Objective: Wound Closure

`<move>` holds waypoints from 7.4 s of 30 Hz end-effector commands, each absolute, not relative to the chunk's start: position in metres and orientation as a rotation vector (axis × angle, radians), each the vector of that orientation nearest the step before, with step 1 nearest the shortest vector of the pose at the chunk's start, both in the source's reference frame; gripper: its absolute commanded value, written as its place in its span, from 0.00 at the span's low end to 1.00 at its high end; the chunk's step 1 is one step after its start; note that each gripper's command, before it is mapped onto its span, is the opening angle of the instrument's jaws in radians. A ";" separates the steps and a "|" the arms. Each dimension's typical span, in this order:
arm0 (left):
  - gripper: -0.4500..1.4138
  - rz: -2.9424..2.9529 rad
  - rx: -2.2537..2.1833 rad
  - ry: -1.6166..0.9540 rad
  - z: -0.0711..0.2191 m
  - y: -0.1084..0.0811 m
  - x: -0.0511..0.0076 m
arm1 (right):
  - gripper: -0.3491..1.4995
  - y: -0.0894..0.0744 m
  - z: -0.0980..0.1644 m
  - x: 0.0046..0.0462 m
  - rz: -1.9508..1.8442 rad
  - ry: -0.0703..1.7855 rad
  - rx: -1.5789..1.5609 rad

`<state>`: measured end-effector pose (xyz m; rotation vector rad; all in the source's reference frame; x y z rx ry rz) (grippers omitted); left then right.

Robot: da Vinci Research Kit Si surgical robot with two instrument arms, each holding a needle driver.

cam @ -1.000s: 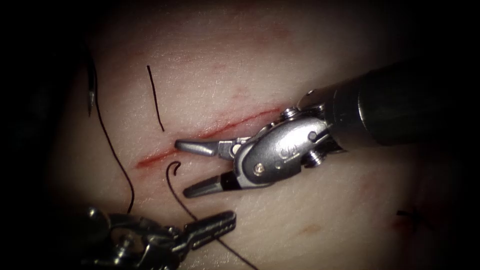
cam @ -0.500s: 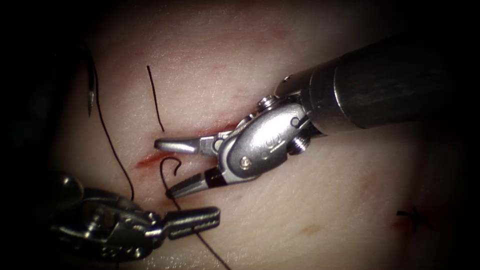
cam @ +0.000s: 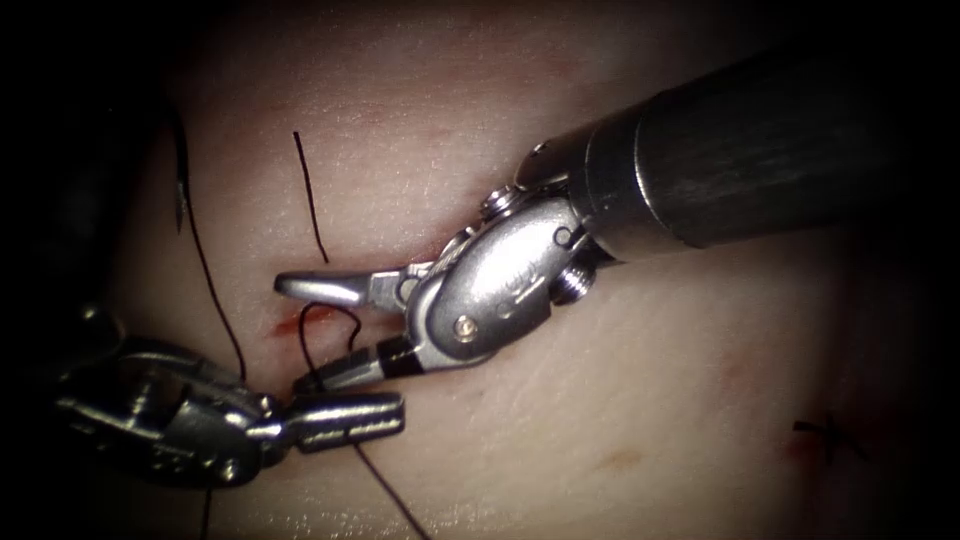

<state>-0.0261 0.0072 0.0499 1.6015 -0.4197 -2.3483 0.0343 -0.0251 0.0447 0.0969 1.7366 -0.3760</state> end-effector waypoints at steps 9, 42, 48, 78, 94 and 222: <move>0.00 -2.363 1.604 -0.413 0.051 0.007 -0.0270 | 0.00 -0.027 0.045 0.0348 -0.392 1.775 0.100; 0.50 -2.561 1.260 -0.942 0.053 0.006 -0.0351 | 0.00 -0.020 0.052 0.0327 -0.184 1.464 0.075; 0.55 -2.545 1.247 -0.897 0.053 0.005 -0.0361 | 0.00 -0.019 0.052 0.0330 -0.177 1.459 0.077; 0.34 -2.458 1.315 -0.915 0.056 0.003 -0.0443 | 0.00 -0.020 0.052 0.0338 -0.172 1.459 0.086; 0.00 -2.460 1.322 -0.827 0.049 -0.001 -0.0334 | 0.00 -0.020 0.051 0.0314 -0.160 1.475 0.103; 0.00 -2.322 1.483 -0.378 0.051 0.009 -0.0252 | 0.63 -0.020 0.051 0.0363 0.275 1.712 0.417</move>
